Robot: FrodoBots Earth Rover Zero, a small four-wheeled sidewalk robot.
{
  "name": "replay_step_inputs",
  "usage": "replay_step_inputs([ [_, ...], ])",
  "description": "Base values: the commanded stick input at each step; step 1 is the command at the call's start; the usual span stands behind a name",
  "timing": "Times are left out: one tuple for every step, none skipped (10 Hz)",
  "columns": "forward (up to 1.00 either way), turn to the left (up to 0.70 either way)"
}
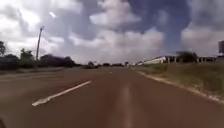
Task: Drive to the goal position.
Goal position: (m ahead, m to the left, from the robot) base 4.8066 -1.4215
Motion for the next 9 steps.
replay_step_inputs([
  [1.00, 0.00],
  [1.00, 0.00],
  [1.00, 0.00],
  [1.00, -0.01],
  [1.00, -0.09],
  [1.00, -0.18],
  [1.00, -0.26],
  [1.00, -0.34],
  [1.00, -0.39],
])
